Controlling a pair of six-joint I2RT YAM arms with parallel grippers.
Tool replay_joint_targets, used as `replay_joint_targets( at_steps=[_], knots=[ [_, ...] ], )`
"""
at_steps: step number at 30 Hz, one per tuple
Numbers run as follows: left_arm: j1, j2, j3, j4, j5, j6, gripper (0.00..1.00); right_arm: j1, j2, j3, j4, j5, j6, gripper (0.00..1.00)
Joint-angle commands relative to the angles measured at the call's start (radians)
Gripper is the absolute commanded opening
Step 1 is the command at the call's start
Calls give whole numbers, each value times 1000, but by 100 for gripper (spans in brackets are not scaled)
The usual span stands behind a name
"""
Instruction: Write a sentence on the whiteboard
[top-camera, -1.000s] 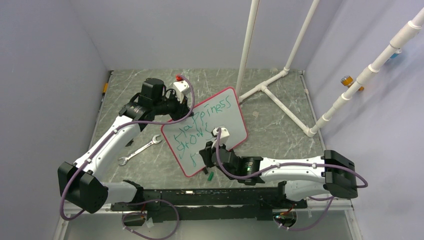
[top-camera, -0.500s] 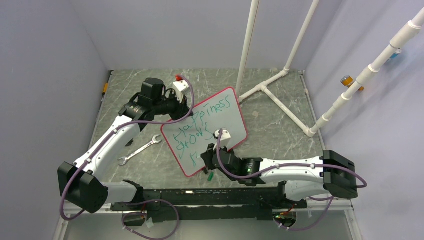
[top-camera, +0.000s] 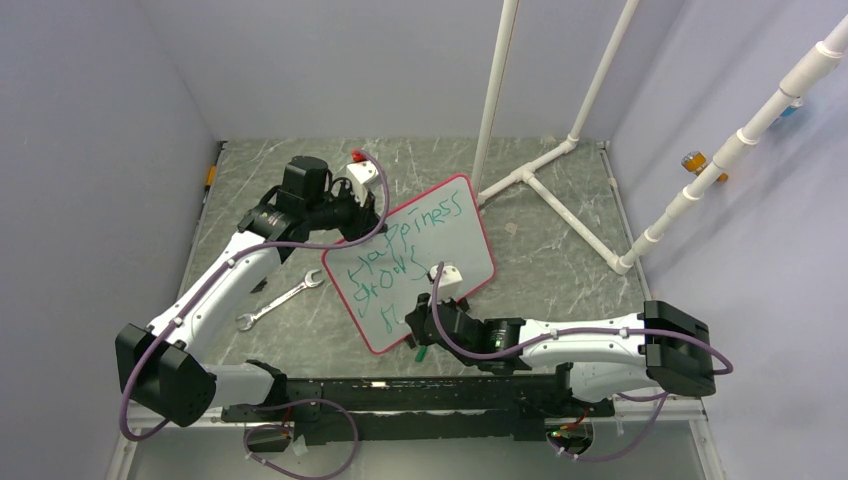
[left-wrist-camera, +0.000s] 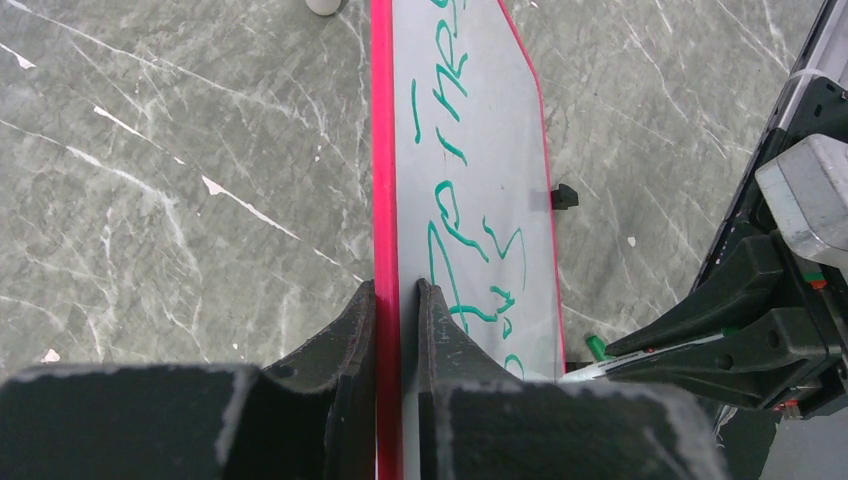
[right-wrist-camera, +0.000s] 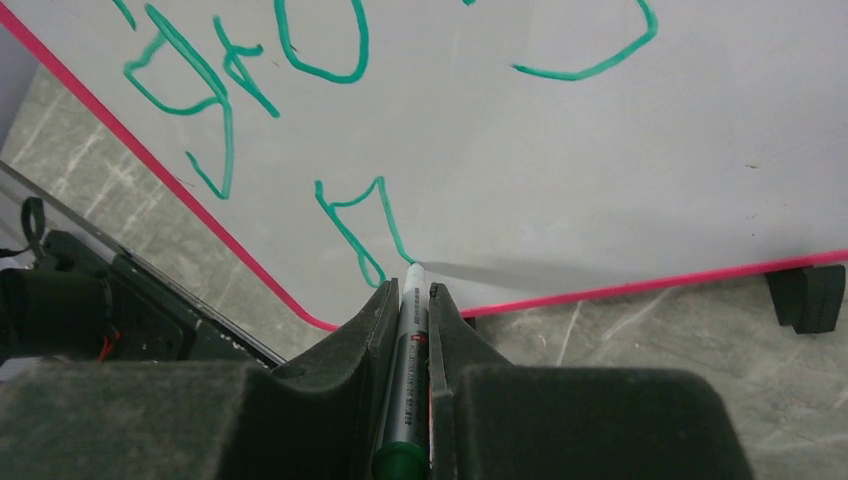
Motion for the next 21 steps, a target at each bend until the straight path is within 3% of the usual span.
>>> replay_joint_targets(
  at_steps=[1,11,21],
  knots=[
    [-1,-18,23,33,-59,57,0,19,-25,29,-51,53,-12,0],
    [-1,-16,22,34,-56,57,0,31,-153,-18,61,47,-72,0],
    [-1,-13,23,34,-54,57,0,-28,-93,8,72,30,-79,0]
  ],
)
